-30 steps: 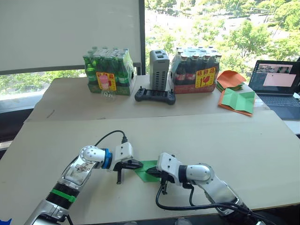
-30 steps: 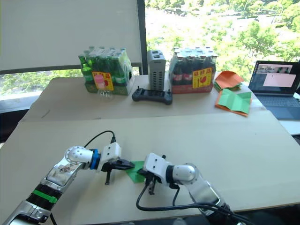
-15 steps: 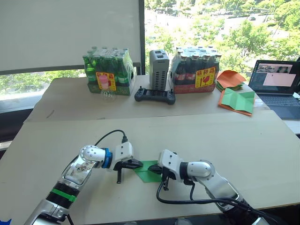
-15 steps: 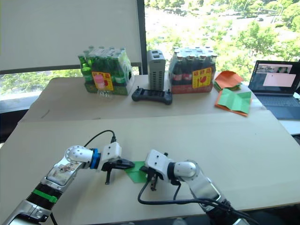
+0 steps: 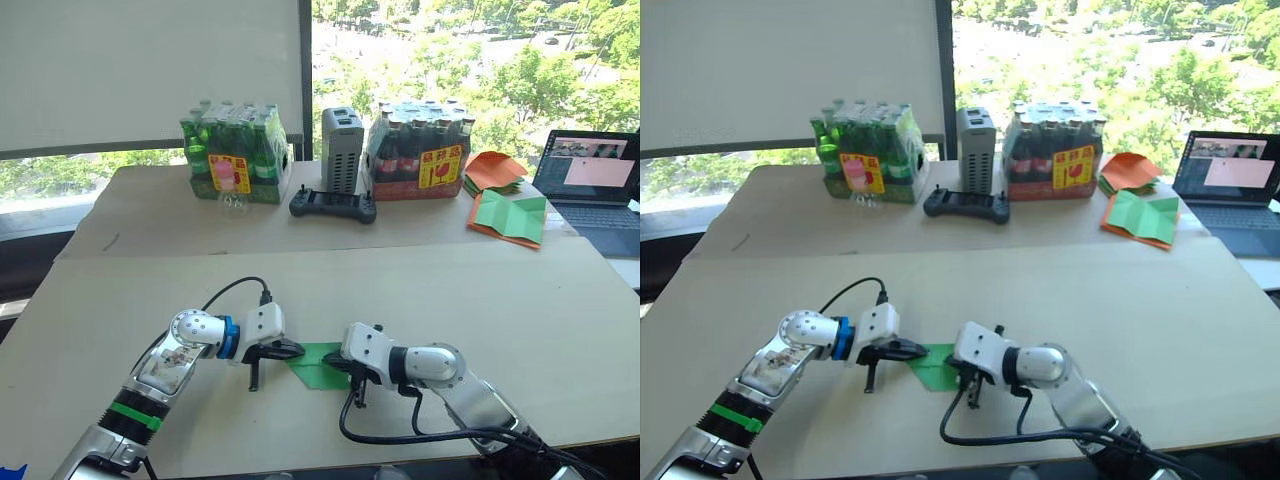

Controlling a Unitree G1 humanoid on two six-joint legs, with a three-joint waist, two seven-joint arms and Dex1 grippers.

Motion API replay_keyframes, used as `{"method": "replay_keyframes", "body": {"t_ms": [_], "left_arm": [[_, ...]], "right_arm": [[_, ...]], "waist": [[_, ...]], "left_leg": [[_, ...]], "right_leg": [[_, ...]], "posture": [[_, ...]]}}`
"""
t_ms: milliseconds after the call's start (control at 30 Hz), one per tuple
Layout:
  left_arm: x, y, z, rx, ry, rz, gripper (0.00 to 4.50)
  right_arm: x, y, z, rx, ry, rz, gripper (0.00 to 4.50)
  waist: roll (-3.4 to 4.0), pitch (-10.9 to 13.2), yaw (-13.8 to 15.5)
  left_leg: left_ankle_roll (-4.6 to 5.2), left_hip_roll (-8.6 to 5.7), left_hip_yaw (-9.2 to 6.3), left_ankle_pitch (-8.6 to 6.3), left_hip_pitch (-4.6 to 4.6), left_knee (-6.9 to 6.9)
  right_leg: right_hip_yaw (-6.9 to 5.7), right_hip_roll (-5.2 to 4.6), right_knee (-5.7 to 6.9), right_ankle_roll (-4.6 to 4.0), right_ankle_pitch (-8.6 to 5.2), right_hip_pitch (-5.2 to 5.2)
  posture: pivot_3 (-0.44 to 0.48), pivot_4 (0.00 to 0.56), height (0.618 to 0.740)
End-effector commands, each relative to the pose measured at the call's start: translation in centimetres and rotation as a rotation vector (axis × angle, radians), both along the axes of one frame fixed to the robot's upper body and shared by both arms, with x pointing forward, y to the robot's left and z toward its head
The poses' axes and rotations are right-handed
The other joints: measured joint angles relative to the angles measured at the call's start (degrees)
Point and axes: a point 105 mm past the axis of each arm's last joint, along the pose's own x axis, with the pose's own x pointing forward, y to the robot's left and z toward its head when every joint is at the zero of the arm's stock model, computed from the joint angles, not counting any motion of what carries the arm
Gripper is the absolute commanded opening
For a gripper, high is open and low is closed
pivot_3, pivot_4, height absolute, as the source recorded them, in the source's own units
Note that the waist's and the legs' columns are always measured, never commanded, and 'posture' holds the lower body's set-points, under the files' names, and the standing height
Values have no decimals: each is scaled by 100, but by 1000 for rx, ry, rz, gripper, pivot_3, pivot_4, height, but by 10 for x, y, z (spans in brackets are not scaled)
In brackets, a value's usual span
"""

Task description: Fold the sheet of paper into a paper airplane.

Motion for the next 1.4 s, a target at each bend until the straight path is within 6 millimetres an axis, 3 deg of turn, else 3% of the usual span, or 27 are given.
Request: {"method": "replay_keyframes", "body": {"t_ms": [33, 667, 833, 1100, 1200, 1400], "left_arm": [[2, 2, 3, 8, -17, 8, 0], [3, 3, 0, 15, -20, 2, 0], [3, 2, 0, 14, -22, -1, 0], [2, 2, -1, 14, -19, 0, 0], [2, 2, -1, 14, -20, -1, 0], [1, 2, 1, 14, -21, -4, 0]], "right_arm": [[-5, -23, -26, -86, 100, -66, 26], [-18, -66, -29, -135, 170, -190, 26], [-17, -62, -14, -93, 152, -189, 26], [-32, -22, 43, 227, 102, 0, 26], [-23, -16, 43, 230, 80, -19, 26], [5, -21, 13, 94, 54, -143, 26]], "waist": [[0, 0, 7], [-2, -1, 116], [-3, -1, 118], [-2, 0, 96], [-2, 0, 94], [-1, 0, 99]], "left_leg": [[0, 0, 0, 0, 2, 0], [3, 0, 3, -2, 8, 1], [3, 0, 2, -2, 7, 1], [3, 3, 2, -2, -1, -2], [3, 2, 3, -2, -1, 0], [3, 1, 2, -2, 0, -1]], "right_leg": [[0, 0, 0, 0, 0, 2], [0, 0, -4, 0, 0, 11], [0, -1, -4, 0, 0, 10], [1, 0, -3, 0, 0, 0], [1, -1, -4, 0, 0, 1], [0, 0, -2, 0, 0, -2]], "posture": [[0, 150, 735], [0, 150, 735], [0, 150, 735], [0, 150, 735], [0, 150, 735], [0, 150, 735]]}}
